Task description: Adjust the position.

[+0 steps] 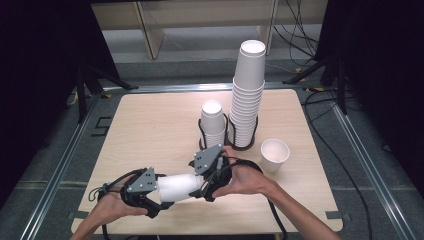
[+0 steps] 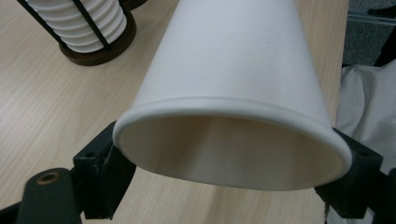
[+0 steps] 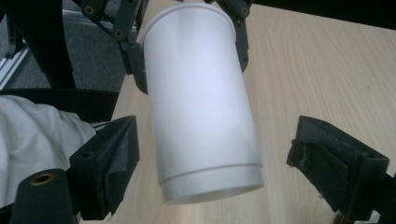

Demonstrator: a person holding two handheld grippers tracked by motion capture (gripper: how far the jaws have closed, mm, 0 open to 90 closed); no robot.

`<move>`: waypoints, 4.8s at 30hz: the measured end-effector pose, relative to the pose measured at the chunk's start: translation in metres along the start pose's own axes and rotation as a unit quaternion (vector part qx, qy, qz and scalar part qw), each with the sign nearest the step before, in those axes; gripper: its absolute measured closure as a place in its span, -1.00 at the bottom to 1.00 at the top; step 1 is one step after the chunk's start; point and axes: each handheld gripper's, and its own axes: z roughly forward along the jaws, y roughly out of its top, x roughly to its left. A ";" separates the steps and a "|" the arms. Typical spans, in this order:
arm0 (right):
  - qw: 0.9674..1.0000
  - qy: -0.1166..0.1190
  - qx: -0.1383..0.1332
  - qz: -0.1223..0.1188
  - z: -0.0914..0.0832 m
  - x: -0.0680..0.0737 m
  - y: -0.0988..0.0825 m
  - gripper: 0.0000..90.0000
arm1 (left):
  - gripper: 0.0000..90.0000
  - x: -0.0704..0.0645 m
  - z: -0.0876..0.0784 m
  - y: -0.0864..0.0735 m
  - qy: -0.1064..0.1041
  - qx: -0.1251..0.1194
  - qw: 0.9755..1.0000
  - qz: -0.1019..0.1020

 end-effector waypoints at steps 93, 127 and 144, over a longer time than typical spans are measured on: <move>0.996 0.048 0.068 -0.041 0.050 0.010 -0.004 -0.47 | -0.72 -0.008 0.009 0.014 -0.022 -0.022 1.000 -0.004; 0.992 0.022 -0.108 0.064 0.011 -0.007 -0.026 -0.49 | -0.72 0.009 -0.004 -0.012 -0.021 -0.252 0.960 -0.120; 0.989 0.046 -0.128 0.066 0.020 -0.003 -0.028 -0.49 | -0.96 0.007 0.007 -0.011 -0.045 -0.270 0.951 -0.141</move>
